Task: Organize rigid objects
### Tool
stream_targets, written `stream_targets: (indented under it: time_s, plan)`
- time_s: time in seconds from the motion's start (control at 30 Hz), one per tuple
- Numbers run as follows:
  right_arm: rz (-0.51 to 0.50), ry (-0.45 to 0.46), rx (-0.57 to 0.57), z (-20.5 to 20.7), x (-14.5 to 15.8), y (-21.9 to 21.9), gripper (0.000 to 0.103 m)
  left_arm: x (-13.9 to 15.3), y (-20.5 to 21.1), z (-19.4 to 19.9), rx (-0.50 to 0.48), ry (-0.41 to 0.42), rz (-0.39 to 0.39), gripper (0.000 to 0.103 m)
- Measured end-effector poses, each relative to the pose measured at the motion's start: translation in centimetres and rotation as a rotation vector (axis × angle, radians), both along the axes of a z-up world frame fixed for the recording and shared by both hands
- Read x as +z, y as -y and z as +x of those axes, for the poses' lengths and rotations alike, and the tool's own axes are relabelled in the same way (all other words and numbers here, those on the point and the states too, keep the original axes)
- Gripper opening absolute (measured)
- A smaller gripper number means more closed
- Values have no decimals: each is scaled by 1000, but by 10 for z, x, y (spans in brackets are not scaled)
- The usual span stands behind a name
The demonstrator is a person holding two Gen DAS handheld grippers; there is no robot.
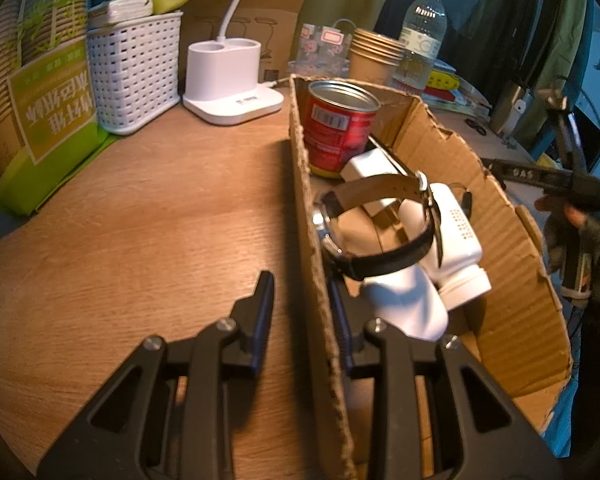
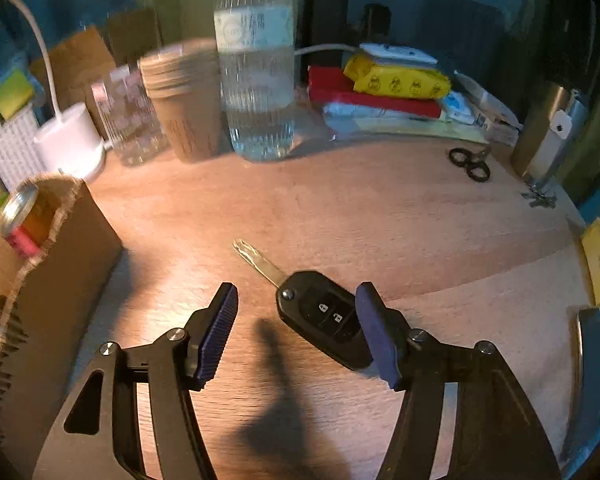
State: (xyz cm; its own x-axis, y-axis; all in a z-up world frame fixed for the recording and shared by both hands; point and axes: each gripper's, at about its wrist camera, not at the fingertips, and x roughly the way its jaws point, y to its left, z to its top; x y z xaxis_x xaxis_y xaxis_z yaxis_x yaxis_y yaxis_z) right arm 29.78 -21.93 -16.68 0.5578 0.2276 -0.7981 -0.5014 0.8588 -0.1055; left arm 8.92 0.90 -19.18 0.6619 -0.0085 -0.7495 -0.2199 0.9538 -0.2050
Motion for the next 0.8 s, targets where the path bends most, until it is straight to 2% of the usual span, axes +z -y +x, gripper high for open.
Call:
stream_targets:
  time_s: [0.07,0.27,0.33,0.43,0.47,0.7,0.8]
  plan:
    - [-39,17,22,-4,-2,-3,66,0,0,0,0,0,1,29]
    - [-94,-26,45,-22,0,-6,66,0,0,0,0,0,1,29]
    - [-57,-55,58,-30,6,-5,66,0,0,0,0,0,0,29]
    - [-68,-19,62,-35,11,-7,66,0,0,0,-1,0,0,29]
    - [-76,0,49,-31,11,-6,66,0,0,0,-2,0,0,29]
    - [-18,-16,-56,-3,0,7,67,0,0,0,-1,0,0,29]
    - [-17,-21,-56,-2,0,4,67,0,0,0,-1,0,0,29]
